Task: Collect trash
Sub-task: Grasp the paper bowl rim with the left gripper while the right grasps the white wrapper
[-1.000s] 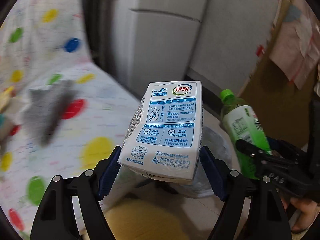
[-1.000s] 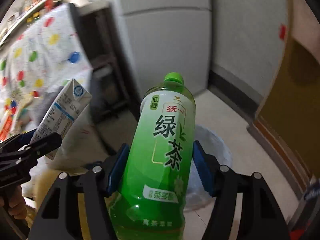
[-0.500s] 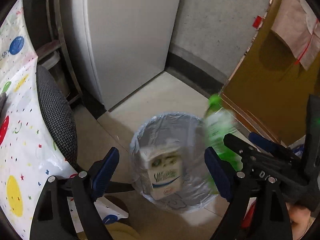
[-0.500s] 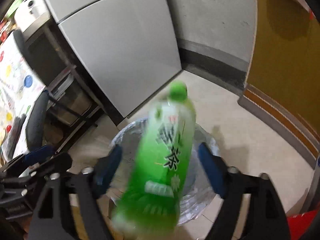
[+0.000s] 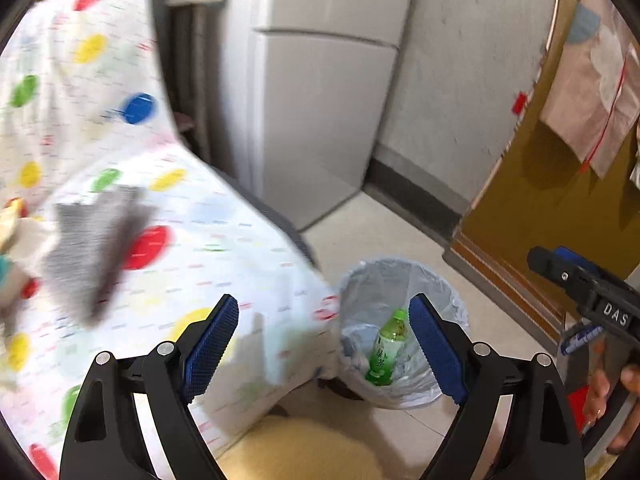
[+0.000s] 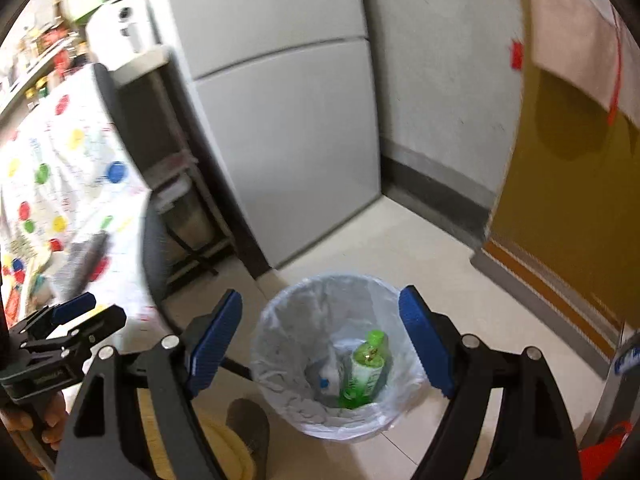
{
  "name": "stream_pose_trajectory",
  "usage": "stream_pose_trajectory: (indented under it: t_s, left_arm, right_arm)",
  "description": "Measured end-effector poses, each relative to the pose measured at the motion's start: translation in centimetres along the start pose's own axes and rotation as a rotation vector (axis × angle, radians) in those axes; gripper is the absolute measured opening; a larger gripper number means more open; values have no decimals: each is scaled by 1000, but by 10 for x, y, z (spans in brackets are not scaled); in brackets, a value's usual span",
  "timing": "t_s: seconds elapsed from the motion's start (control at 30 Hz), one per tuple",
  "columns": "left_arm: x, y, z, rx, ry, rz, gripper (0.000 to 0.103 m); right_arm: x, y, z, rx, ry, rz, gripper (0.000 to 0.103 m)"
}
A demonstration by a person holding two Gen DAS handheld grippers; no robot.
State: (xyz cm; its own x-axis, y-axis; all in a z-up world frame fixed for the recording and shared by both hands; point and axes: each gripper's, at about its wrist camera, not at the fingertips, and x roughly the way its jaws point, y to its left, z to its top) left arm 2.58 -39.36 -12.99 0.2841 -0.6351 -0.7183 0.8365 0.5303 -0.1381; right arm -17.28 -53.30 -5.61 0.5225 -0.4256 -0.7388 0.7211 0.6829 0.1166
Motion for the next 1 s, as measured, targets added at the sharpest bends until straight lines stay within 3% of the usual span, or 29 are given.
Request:
stream_pose_trajectory:
  t_s: [0.17,0.33,0.6,0.8,1.0]
  left_arm:
    - [-71,38,-20,-28,-84,98,87]
    - [-131,98,-51,-137,-94,251,87]
    - [-197,207,-120,-370,-49,528,87]
    - [-234,271,-155,-511,-23,661,87]
    - [-252,310,-158,-583,-32,699,87]
  right_arm:
    - [-20,68,5,-113,-36,110,79]
    - [-31,158,0,-256,-58,259,78]
    - [-21,279,-24,-447,28,435,50]
    - [-8,358,-44,-573,92,522,48]
    - [17,415,-43,-602,141,566,48]
